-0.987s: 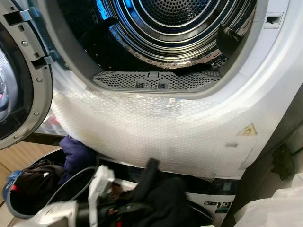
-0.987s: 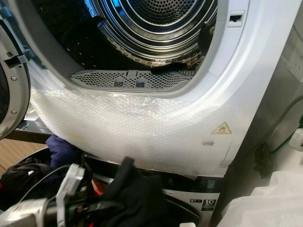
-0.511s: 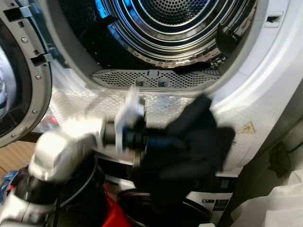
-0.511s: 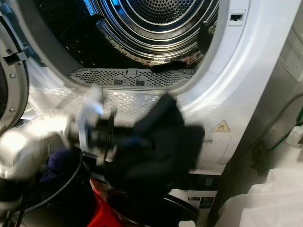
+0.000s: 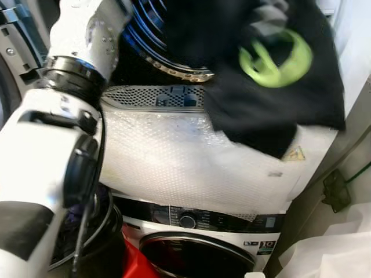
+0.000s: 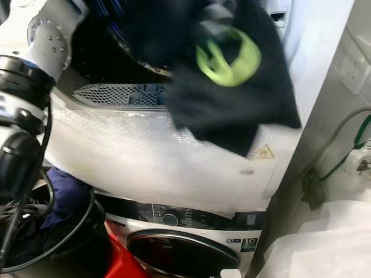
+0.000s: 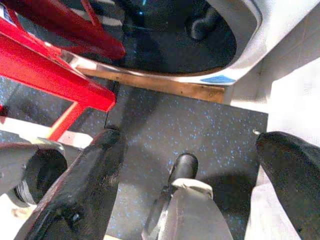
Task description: Clothes washing
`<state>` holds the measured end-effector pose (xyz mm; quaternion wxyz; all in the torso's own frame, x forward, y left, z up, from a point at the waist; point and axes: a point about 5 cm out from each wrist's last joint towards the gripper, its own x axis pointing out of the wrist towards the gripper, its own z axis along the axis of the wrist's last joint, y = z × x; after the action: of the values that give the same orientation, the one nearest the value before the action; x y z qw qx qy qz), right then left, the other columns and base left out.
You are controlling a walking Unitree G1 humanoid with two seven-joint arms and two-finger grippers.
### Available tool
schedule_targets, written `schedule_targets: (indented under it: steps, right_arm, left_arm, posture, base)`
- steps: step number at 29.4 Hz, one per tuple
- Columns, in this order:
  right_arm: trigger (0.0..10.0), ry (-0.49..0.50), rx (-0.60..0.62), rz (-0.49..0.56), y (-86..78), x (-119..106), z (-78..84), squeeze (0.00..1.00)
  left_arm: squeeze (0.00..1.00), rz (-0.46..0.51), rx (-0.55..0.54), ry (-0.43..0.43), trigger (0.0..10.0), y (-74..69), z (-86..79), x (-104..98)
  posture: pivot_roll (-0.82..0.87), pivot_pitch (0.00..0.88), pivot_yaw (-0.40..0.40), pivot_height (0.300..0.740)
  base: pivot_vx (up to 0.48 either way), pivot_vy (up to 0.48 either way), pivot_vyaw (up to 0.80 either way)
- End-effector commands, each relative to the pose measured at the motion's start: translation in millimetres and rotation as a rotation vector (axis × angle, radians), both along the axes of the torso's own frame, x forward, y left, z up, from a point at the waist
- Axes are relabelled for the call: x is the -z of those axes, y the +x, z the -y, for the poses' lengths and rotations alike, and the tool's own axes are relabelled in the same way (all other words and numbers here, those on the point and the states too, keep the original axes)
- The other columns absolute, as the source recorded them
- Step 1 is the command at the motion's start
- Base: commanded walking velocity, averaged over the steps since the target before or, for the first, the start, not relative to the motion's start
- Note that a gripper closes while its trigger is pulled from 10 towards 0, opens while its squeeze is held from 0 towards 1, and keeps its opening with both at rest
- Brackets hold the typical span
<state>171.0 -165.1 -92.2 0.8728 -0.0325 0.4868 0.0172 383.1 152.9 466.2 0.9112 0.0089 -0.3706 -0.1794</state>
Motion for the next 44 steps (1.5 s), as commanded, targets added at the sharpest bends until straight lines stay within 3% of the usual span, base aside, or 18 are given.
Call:
schedule_targets:
  steps: [1,2,3,5,6,7,8,9,12,16,18,20,21,28,37,42,44]
  right_arm:
    - [10.0,0.016,0.018,-0.005,-2.7,1.4,-3.8,0.0]
    - [10.0,0.016,0.018,-0.005,-2.7,1.4,-3.8,0.0]
    - [10.0,0.016,0.021,-0.006,-3.2,1.6,-3.7,0.0]
    - [10.0,0.016,0.025,-0.007,-3.9,1.9,-3.4,0.0]
    - [10.0,0.016,0.026,-0.008,-4.3,2.1,-3.3,0.0]
    - [10.0,0.016,0.027,-0.009,-4.5,2.1,-3.2,0.0]
    - [10.0,0.016,0.027,-0.009,-4.7,2.2,-3.2,0.0]
    - [10.0,0.015,0.026,-0.01,-4.8,2.2,-3.1,0.0]
    - [10.0,0.013,0.031,-0.008,-4.3,1.9,-1.9,0.0]
    - [10.0,0.011,0.036,-0.008,-5.1,2.2,-0.5,0.0]
    - [10.0,0.01,0.039,-0.011,-7.0,2.9,0.0,0.0]
    - [10.0,0.01,0.042,-0.012,-7.9,3.3,0.3,0.0]
    - [10.0,0.01,0.044,-0.013,-8.3,3.4,0.4,0.0]
    - [10.0,-0.004,0.072,-0.008,-10.7,4.0,3.3,0.0]
    - [10.0,-0.007,0.084,-0.007,-11.5,4.3,3.4,0.0]
    - [10.0,-0.003,0.087,-0.006,-11.5,4.4,1.6,0.0]
    - [10.0,0.001,0.088,-0.006,-11.5,4.5,0.3,0.0]
  left_arm:
    - [0.0,-0.019,-0.121,0.012,1.7,5.6,-10.4,8.3]
    - [0.0,-0.019,-0.121,0.012,1.7,5.6,-10.4,8.3]
    - [0.0,-0.04,-0.167,0.027,2.4,9.7,-11.6,16.7]
    - [0.0,-0.075,-0.247,0.042,3.0,16.5,-13.5,31.3]
    - [0.0,-0.117,-0.279,0.039,4.7,21.5,-15.3,43.6]
    - [0.0,-0.137,-0.283,0.046,4.7,23.4,-15.3,48.6]
    - [0.0,-0.186,-0.269,0.071,9.6,27.1,-13.2,58.3]
    - [0.0,-0.27,-0.232,0.099,10.0,32.3,-9.7,73.1]
    - [0.0,-0.376,-0.172,0.152,10.0,37.9,-3.1,96.1]
    - [0.0,-0.397,-0.033,0.19,10.0,37.8,10.1,104.9]
    - [0.0,-0.373,0.059,0.273,10.0,35.2,23.2,104.5]
    - [0.23,-0.358,0.083,0.312,10.0,34.0,28.0,103.7]
    - [1.0,-0.346,0.106,0.329,10.0,33.0,31.0,102.6]
    - [1.0,-0.293,0.073,0.293,10.0,31.4,38.3,89.4]
    - [1.0,-0.31,0.204,0.351,10.0,28.9,48.0,96.3]
    - [1.0,-0.286,0.322,0.282,10.0,24.4,49.9,84.3]
    - [1.0,-0.265,0.389,0.212,10.0,21.2,49.4,73.2]
  posture:
    - [0.1,0.0,0.117,0.74]
    - [0.1,0.0,0.117,0.74]
    - [0.09,0.0,0.118,0.74]
    - [0.09,0.0,0.117,0.74]
    - [0.09,0.0,0.116,0.74]
    - [0.09,0.0,0.116,0.74]
    - [0.09,0.0,0.116,0.74]
    - [0.08,0.0,0.117,0.74]
    - [0.08,0.0,0.12,0.74]
    - [0.07,0.0,0.122,0.74]
    - [0.07,0.0,0.124,0.74]
    - [0.06,0.0,0.127,0.74]
    - [0.06,0.0,0.127,0.74]
    - [0.03,0.0,0.14,0.74]
    - [0.03,0.0,0.142,0.74]
    - [0.04,0.0,0.146,0.74]
    - [0.04,0.0,0.145,0.74]
  base:
    - [0.0,0.0,0.0]
    - [0.0,0.0,0.0]
    - [0.0,0.0,0.0]
    - [0.0,0.0,0.0]
    - [0.0,0.0,0.0]
    - [0.0,0.0,0.0]
    - [0.0,0.0,0.0]
    - [0.0,0.0,0.0]
    - [0.0,0.0,0.0]
    - [0.0,0.0,0.0]
    - [0.0,0.0,0.0]
    - [0.0,0.0,0.0]
    - [0.0,0.0,0.0]
    - [0.0,0.0,0.0]
    - [0.0,0.0,0.0]
    - [0.0,0.0,0.0]
    - [0.0,0.0,0.0]
